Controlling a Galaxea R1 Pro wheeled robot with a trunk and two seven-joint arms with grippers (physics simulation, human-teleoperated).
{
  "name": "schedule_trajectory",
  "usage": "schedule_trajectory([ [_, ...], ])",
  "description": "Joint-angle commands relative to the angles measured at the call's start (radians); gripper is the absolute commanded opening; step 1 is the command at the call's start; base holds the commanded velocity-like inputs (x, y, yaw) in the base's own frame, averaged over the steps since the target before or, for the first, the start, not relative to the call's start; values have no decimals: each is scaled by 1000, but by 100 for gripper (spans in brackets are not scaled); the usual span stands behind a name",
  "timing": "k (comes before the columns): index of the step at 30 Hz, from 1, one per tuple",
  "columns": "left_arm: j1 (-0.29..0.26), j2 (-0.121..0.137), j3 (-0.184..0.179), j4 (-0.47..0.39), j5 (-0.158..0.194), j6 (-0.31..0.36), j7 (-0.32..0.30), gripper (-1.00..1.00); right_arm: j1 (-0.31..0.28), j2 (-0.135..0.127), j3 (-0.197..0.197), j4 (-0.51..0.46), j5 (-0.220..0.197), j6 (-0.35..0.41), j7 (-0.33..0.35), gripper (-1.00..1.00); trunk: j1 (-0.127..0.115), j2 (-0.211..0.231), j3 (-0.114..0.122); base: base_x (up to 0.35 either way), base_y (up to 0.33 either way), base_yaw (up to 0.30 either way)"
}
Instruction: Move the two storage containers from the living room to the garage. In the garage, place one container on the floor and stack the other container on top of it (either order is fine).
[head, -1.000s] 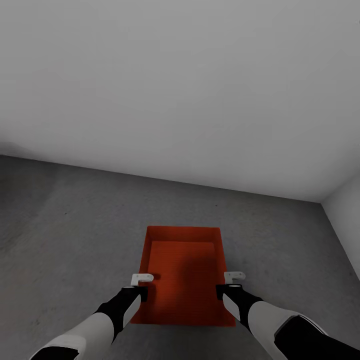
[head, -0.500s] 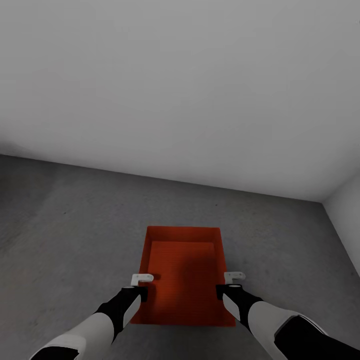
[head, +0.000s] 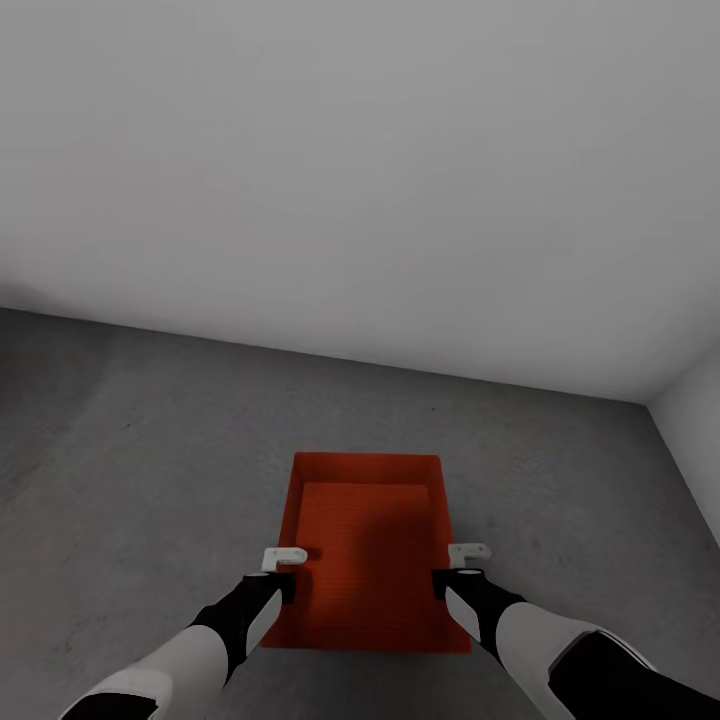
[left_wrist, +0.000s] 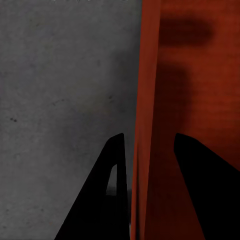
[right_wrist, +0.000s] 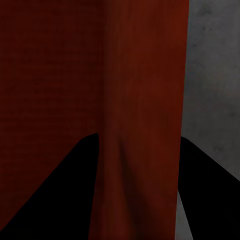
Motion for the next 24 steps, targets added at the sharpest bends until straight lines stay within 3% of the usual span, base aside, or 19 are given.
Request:
schedule_trajectory([
  [1,-1,-11,34,1,-5,7,5,-100,0,1,89,-3,11,-43,-43,-100,0,0,-1,0,0,0],
  [8,-1,-11,34,1,-5,8,5,-100,0,1,89,-3,11,-43,-43,-100,23,-42,-19,0,0,0],
  [12,-1,-11,34,1,-5,8,5,-100,0,1,89,-3,11,-43,-43,-100,23,-42,-19,0,0,0],
  [21,-1,-11,34,2,-5,9,5,-100,0,1,89,-3,11,-43,-43,-100,58,-105,-48,0,0,0],
  [24,-1,-11,34,2,-5,9,5,-100,0,1,89,-3,11,-43,-43,-100,58,-105,-48,0,0,0],
])
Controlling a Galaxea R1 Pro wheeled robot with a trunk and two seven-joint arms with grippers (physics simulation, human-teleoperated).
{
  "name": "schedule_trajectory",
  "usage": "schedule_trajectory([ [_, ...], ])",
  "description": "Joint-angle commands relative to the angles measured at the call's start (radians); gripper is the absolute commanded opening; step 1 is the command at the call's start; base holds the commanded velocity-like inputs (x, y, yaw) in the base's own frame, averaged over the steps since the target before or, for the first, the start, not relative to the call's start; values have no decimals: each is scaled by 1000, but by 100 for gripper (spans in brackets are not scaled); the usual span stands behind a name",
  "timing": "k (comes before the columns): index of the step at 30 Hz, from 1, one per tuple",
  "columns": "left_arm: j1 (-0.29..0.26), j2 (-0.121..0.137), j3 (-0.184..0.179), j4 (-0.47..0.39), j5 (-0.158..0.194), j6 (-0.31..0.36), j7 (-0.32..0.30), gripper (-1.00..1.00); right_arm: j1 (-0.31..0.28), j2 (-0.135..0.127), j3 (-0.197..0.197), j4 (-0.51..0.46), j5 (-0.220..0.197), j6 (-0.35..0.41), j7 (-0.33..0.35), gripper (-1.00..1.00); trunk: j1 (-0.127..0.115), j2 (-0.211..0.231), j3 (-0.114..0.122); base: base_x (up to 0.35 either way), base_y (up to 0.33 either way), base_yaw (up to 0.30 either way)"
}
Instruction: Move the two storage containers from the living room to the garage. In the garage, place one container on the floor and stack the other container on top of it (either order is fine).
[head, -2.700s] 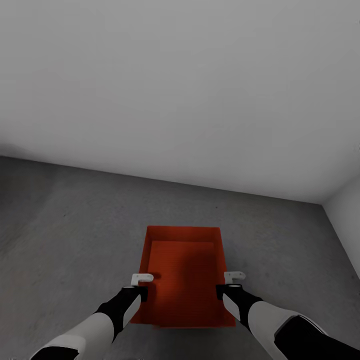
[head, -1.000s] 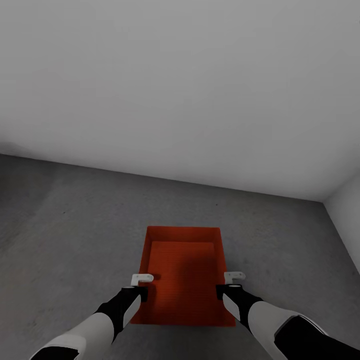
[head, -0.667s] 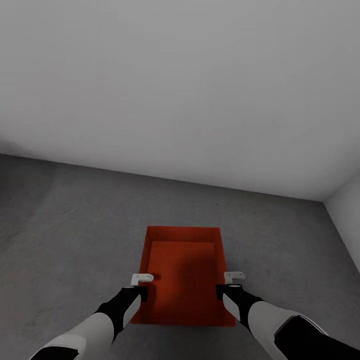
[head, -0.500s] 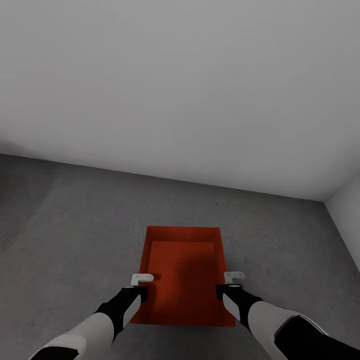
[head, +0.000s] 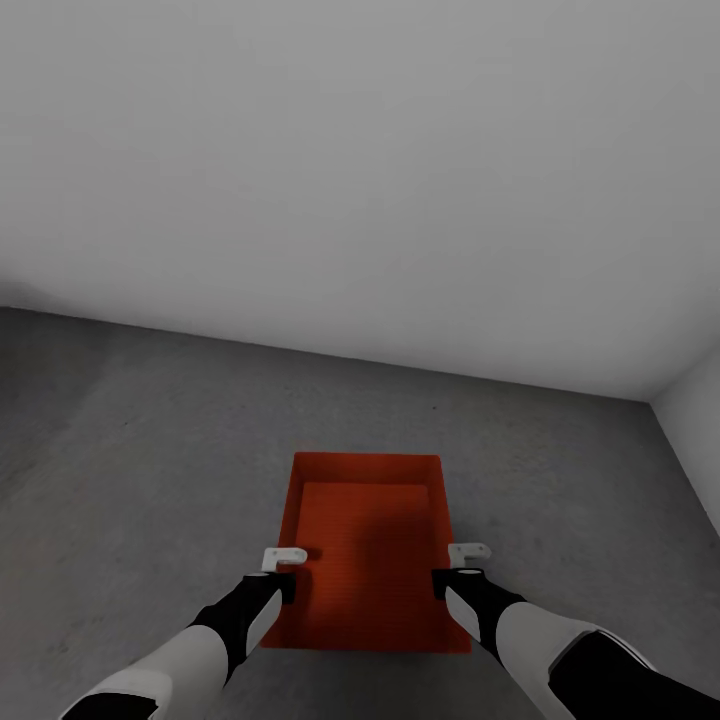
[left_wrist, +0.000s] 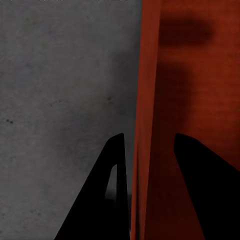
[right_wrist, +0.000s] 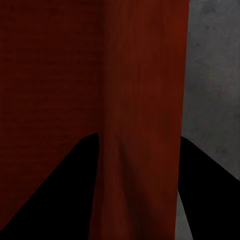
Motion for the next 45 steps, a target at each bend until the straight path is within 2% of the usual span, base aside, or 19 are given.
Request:
schedule_trajectory([
  [1,-1,-11,34,1,-6,7,5,-100,0,1,89,-3,11,-45,-43,-100,0,0,-1,0,0,0],
  [3,-1,-11,34,1,-6,7,5,-100,0,1,89,-3,11,-45,-43,-100,0,0,-1,0,0,0],
  [7,-1,-11,34,2,-6,8,5,-100,1,1,89,-3,11,-45,-43,-100,15,-28,-13,0,0,0],
  [12,-1,-11,34,2,-6,8,5,-100,1,1,89,-3,11,-45,-43,-100,15,-28,-13,0,0,0],
  [17,-1,-11,34,2,-6,8,5,-100,1,1,89,-3,11,-45,-43,-100,34,-63,-29,0,0,0],
  [23,-1,-11,34,2,-6,8,5,-100,1,1,89,-3,11,-45,-43,-100,34,-63,-29,0,0,0],
  [28,-1,-11,34,2,-6,8,5,-100,1,1,89,-3,11,-45,-43,-100,54,-98,-44,0,0,0],
  [37,-1,-11,34,2,-6,8,5,-100,1,1,89,-3,11,-45,-43,-100,54,-98,-44,0,0,0],
  [43,-1,-11,34,2,-6,8,5,-100,1,1,89,-3,11,-45,-43,-100,77,-140,-63,0,0,0],
  [45,-1,-11,34,2,-6,8,5,-100,1,1,89,-3,11,-45,-43,-100,77,-140,-63,0,0,0],
])
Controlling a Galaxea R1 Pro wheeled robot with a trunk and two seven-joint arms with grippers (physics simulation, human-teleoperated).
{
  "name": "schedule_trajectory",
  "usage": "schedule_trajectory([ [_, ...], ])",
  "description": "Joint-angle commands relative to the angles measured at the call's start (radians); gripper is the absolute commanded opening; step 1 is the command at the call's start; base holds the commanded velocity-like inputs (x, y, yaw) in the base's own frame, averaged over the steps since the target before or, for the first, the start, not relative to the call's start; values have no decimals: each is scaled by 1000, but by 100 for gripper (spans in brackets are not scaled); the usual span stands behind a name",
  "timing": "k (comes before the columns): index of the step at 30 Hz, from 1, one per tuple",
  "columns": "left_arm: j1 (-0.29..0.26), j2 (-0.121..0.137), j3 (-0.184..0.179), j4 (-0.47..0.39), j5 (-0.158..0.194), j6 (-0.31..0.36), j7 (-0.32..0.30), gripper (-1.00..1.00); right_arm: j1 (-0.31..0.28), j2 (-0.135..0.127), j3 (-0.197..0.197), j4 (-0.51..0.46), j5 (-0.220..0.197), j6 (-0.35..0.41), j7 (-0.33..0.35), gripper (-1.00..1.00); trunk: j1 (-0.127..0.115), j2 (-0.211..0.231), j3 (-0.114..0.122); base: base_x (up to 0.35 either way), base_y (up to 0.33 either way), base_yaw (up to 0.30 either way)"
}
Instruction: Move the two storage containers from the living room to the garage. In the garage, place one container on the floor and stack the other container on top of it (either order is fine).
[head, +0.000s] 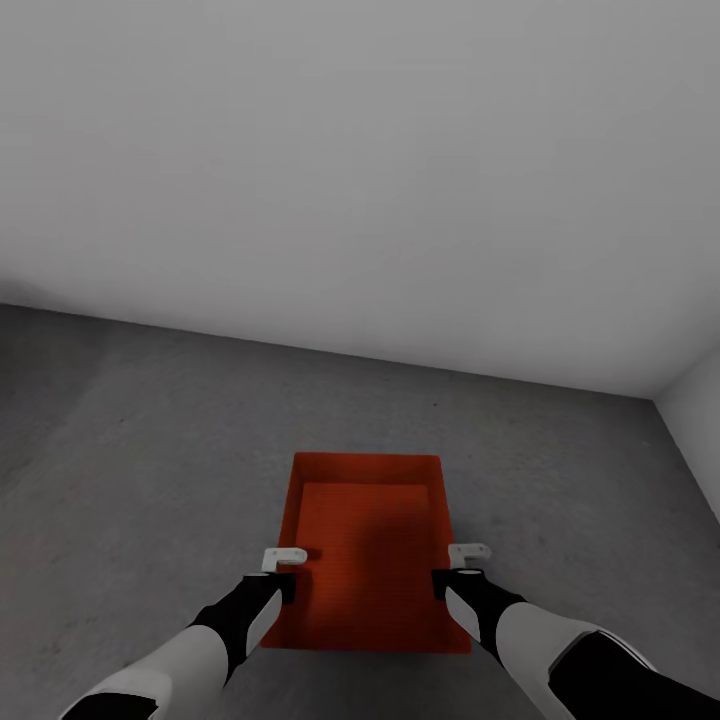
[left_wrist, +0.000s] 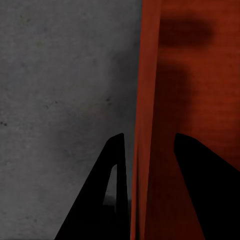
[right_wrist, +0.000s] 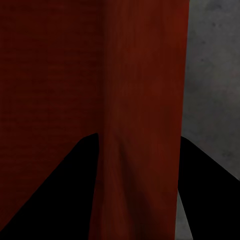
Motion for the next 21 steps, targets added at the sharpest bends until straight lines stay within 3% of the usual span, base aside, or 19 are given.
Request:
schedule_trajectory([
  [1,-1,-11,34,1,-6,8,5,-100,0,1,89,-3,11,-45,-43,-100,0,0,-1,0,0,0],
  [21,-1,-11,36,0,2,8,5,-100,0,1,89,-3,11,-45,-43,-100,0,0,-1,0,-4,0],
])
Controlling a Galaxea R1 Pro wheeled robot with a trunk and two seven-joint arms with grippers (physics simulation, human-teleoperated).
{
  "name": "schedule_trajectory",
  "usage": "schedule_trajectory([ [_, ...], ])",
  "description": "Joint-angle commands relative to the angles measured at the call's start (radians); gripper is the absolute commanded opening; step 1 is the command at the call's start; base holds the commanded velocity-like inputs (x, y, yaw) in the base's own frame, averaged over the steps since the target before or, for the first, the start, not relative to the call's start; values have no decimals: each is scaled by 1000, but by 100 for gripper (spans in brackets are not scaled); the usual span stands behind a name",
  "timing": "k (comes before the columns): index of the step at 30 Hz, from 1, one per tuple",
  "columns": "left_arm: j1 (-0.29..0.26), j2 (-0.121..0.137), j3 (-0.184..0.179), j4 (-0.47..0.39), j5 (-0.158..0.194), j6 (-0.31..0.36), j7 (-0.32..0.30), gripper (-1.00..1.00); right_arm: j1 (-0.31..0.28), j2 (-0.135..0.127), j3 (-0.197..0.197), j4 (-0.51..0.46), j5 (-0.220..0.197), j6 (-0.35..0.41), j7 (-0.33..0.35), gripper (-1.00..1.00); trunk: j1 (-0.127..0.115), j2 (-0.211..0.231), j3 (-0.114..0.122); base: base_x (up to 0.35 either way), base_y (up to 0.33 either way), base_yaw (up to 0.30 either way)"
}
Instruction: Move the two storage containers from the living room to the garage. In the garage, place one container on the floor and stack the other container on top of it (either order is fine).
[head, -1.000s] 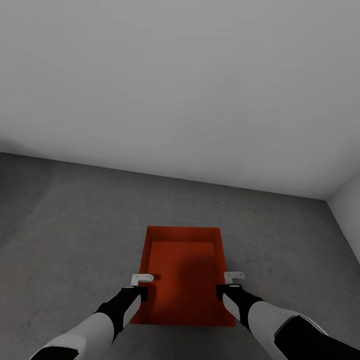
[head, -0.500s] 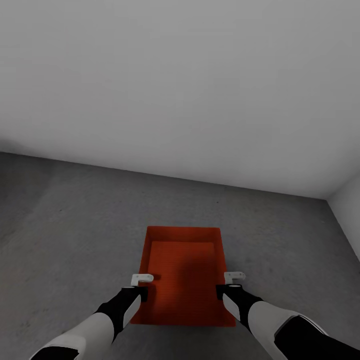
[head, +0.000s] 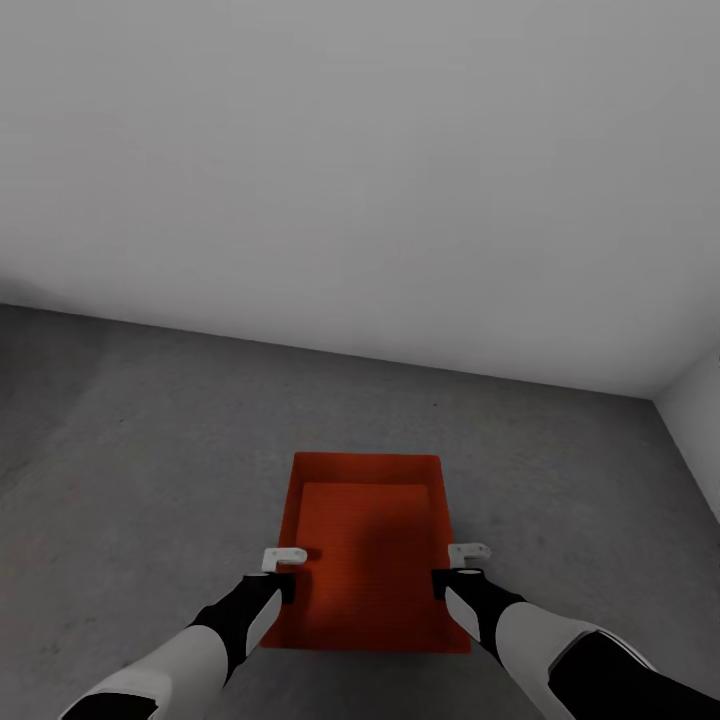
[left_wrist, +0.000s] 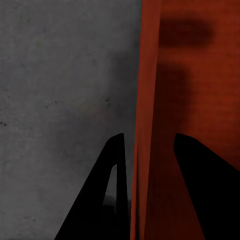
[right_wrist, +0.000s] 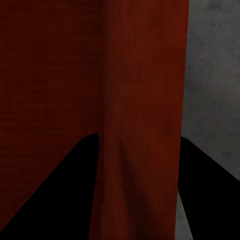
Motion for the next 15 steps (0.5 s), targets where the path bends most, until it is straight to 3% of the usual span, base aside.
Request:
schedule_trajectory([
  [1,-1,-12,40,2,1,8,5,-100,0,0,89,-3,10,-44,-41,-100,0,0,-1,0,-105,0],
  [7,-1,-12,39,2,12,8,5,-100,0,0,89,-3,10,-44,-41,-100,0,0,-1,0,-223,0],
  [15,-1,-12,39,1,12,6,5,-100,0,0,89,-3,10,-44,-41,-100,0,0,-1,0,-37,0],
])
